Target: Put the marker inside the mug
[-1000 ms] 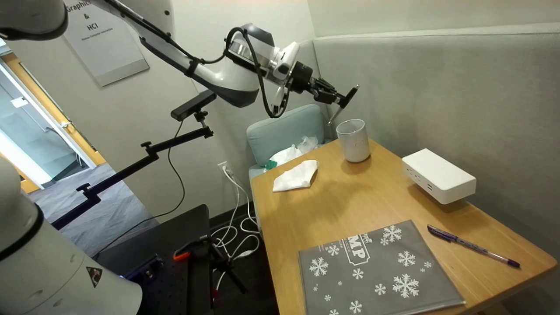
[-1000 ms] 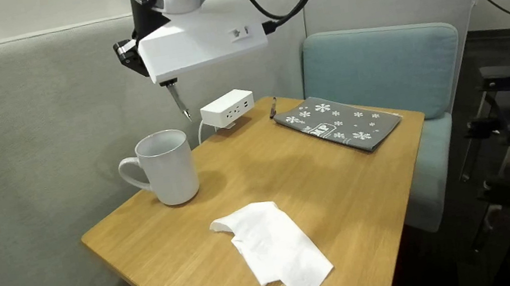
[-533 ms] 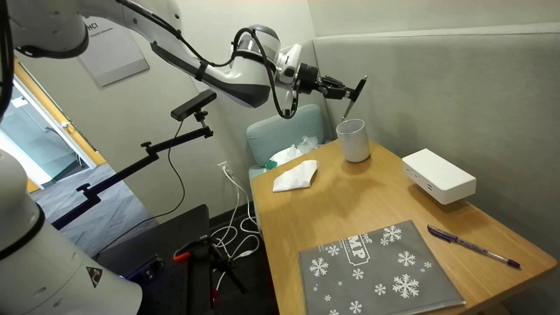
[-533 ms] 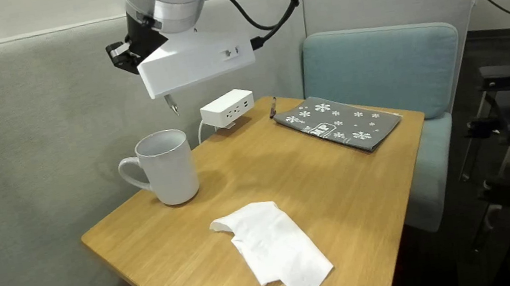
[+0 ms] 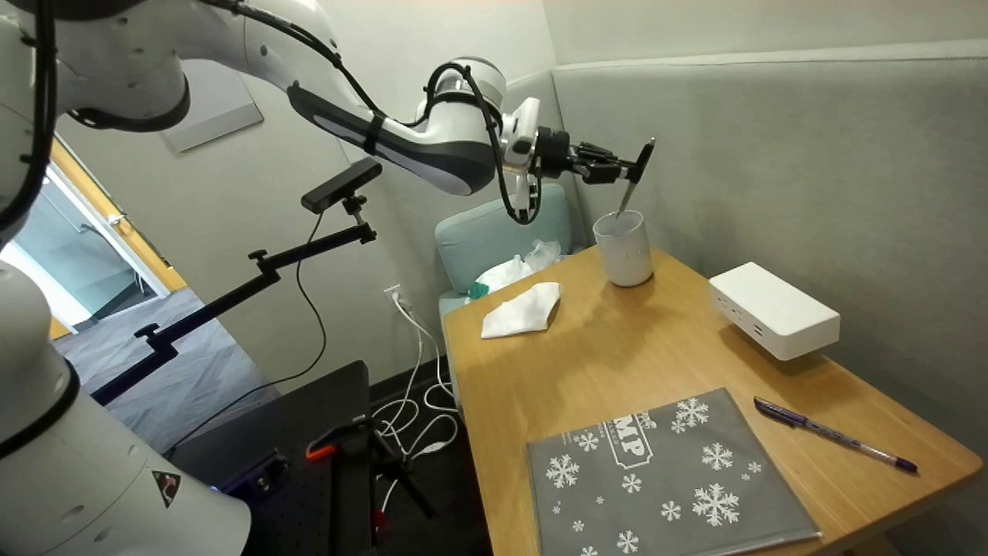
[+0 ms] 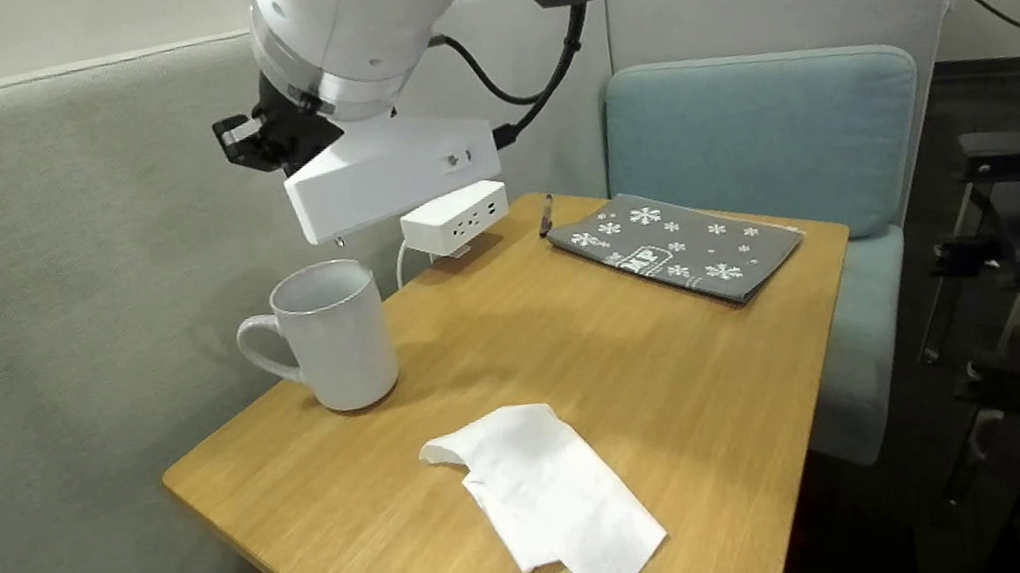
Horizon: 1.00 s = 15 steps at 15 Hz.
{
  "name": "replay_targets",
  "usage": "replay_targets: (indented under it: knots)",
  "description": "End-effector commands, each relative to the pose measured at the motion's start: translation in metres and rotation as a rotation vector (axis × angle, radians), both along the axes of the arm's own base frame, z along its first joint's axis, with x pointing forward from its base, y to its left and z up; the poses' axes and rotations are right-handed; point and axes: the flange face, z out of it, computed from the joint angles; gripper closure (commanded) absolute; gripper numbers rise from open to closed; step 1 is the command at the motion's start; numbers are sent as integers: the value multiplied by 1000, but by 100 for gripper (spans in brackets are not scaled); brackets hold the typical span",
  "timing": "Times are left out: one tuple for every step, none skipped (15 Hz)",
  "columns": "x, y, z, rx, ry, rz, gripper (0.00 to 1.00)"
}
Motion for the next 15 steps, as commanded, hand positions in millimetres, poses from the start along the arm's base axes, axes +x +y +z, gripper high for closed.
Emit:
replay_targets:
  knots:
    - [1,8,-14,21,-25,48,96]
    - [-1,10,-19,24,-24,56,96]
    - [-2,12,-25,26,-23,64,96]
    - [-3,13,-30,24,-22,69,96]
    - [-5,14,-36,23,-20,74,96]
    - [-7,15,-41,20,-17,77,96]
    - [-9,15,-46,15,-13,79,96]
    - [-11,14,-51,14,-4,80,96]
    - [-13,14,-55,13,3,81,96]
    - [-12,18,-56,14,16,82,96]
    - [-14,18,-59,19,27,87,96]
    - [-16,19,-61,24,38,91,96]
    - [-17,20,-63,29,46,94,96]
    - [-19,21,-63,36,54,97,96]
    - [-20,21,-63,42,58,97,59]
